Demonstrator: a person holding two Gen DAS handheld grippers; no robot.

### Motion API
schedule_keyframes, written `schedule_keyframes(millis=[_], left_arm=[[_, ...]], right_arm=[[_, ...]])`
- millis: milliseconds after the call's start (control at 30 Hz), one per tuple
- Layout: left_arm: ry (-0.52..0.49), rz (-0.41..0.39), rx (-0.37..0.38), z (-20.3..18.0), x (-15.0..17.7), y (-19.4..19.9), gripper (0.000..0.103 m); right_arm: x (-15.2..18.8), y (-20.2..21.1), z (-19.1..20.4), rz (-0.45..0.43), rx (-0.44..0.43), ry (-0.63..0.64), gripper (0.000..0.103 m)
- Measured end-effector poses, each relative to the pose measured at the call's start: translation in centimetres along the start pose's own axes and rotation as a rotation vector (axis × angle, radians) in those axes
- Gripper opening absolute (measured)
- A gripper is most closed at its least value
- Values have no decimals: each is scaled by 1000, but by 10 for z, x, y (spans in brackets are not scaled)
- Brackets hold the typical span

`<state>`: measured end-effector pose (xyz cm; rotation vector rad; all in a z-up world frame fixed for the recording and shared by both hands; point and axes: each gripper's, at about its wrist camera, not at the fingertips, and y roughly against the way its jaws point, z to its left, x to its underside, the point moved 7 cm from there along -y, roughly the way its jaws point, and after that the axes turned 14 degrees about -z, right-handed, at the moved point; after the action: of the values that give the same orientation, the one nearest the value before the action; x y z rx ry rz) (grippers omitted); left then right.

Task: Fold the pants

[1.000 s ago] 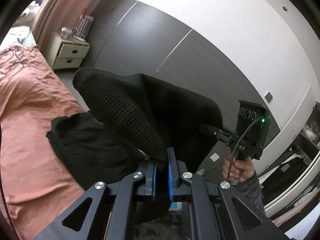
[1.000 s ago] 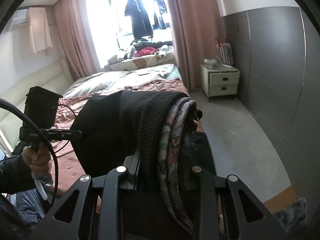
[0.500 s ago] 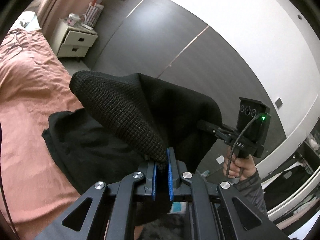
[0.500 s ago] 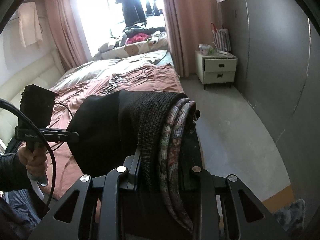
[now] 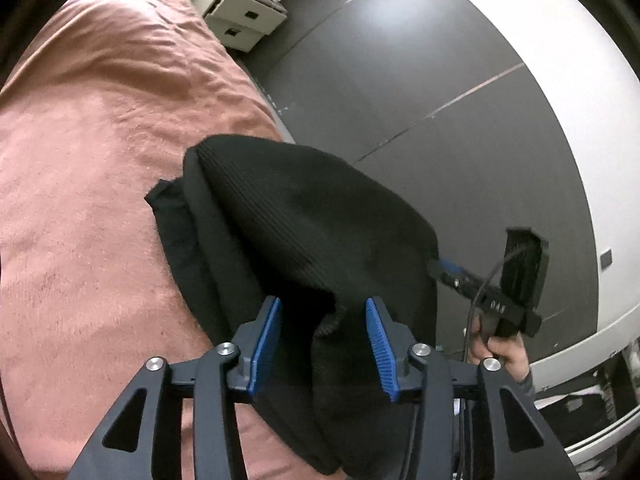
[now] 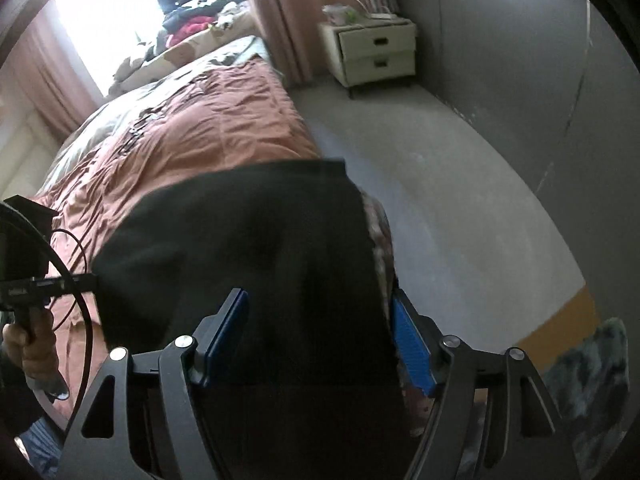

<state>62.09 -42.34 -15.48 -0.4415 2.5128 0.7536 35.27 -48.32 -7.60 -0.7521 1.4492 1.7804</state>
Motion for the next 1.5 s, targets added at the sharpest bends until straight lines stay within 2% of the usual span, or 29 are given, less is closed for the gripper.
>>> schedule_keyframes(millis=[267,433,567,600,633,667,767,833,933,1000,1067,1167,1233,1300,1333,1400,1500], left_arm=[[67,-26,25,12,-30,-16,53],[155,-31,27,27,-43,-38,53],[235,-44,36,37,-46,-47,53],[247,-52,37,39,-47,-48,48],[256,-66,27,42,-50,-48,39],[246,-74,11,42,-52,-48,14],[182,-124,0,35,-60,-36,11],[138,-178,13,27,-64,-21,11],[95,-234,-15,27,-64,-10,11],[90,-207,-50,35,-59,-14,11],[136,-181,-53,44,-56,-19,13],[199,-121,-67,50,-47,-23,20],[182,-111,-62,46,-43,-20,23],[167,-114,-59,42,-40,-18,31],[178,-116,-49,41,-38,-17,31],[194,-119,-47,40,-33,-15,31],[186,-116,-50,38,-28,-13,31]], right_arm=[[6,67,-4,-90,150,-3,69],[20,116,19,-178,121,-18,69],[39,136,25,-191,84,-48,69],[45,138,27,-191,80,-52,69],[48,139,26,-191,78,-53,69],[53,140,24,-192,77,-55,67],[55,138,20,-195,66,-64,62],[49,128,23,-195,48,-64,60],[41,107,29,-192,28,-55,59],[45,94,28,-165,44,-31,59],[47,76,19,-128,77,-43,58],[57,72,-3,-78,133,-65,57],[53,81,-12,-81,141,-84,56],[42,96,-18,-122,133,-89,54],[36,99,-22,-127,143,-86,51],[32,97,-27,-107,153,-83,34],[26,83,-31,-63,158,-58,27]])
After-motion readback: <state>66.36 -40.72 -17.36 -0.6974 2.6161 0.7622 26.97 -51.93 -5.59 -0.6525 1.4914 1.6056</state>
